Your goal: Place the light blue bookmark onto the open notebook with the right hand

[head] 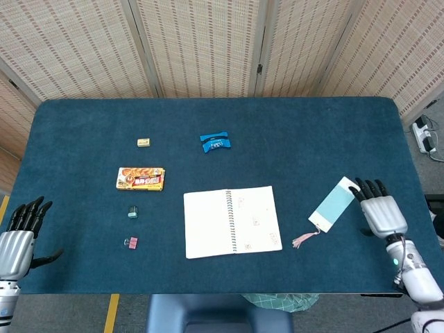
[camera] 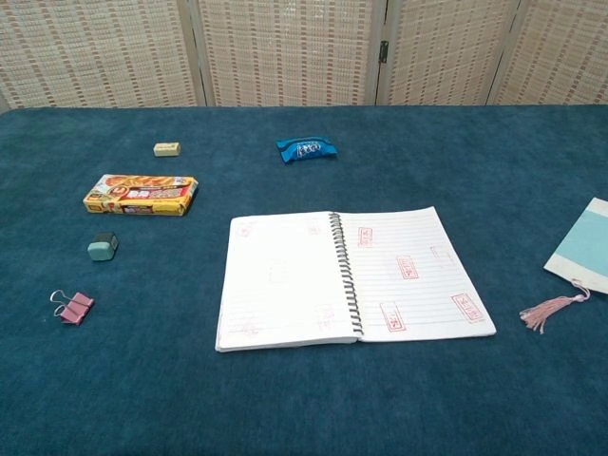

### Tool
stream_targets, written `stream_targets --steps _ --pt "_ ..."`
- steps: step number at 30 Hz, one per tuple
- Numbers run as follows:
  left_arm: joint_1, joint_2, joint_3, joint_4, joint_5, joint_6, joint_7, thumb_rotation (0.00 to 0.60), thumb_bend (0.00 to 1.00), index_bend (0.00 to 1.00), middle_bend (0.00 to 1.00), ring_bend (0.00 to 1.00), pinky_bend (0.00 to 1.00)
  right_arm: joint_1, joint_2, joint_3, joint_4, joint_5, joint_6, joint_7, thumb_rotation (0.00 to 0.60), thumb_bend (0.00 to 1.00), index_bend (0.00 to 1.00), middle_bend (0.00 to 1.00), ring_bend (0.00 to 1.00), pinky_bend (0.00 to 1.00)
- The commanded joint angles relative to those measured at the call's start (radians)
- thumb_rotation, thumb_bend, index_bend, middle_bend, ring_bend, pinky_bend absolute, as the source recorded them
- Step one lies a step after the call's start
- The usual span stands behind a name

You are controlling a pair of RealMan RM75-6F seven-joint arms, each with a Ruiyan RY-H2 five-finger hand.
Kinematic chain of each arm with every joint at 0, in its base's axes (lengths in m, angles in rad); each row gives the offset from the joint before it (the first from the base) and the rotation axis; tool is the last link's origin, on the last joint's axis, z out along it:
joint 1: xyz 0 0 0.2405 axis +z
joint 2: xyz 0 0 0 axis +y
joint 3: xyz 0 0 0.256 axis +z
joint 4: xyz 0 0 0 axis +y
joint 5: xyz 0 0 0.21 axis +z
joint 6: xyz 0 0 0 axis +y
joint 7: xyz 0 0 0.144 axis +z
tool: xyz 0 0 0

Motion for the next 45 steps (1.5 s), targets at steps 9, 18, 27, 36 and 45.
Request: stream_targets --steps 9,18,27,36,45 --pt "0.003 -0.004 -0.008 0.012 -0.015 0.003 0.000 0.600 0.14 0.00 0.00 0.00 0.02 0.139 -0.138 -0.011 0.196 0.043 -0.188 -0.036 0.600 0.18 0.21 0.00 0.00 0.00" --pt "0.003 0.000 -0.007 0.012 -0.012 0.003 -0.019 0.600 0.13 0.00 0.00 0.00 0.01 0.160 -0.200 -0.025 0.257 0.018 -0.194 0.010 0.600 0.18 0.19 0.00 0.00 0.00" --pt "0.004 0.006 -0.007 0.014 -0.008 0.007 -0.036 0.600 0.13 0.00 0.00 0.00 0.01 0.180 -0.235 -0.038 0.294 0.005 -0.217 0.036 0.600 0.18 0.24 0.00 0.00 0.00" --pt "0.007 0.008 -0.006 0.015 0.000 0.016 -0.042 0.600 0.13 0.00 0.00 0.00 0.01 0.178 -0.241 -0.048 0.300 -0.015 -0.192 0.052 0.600 0.19 0.37 0.00 0.00 0.00" --pt "0.008 0.008 -0.006 0.013 0.003 0.021 -0.042 0.600 0.13 0.00 0.00 0.00 0.01 0.175 -0.251 -0.053 0.308 -0.013 -0.179 0.048 0.600 0.19 0.42 0.00 0.00 0.00"
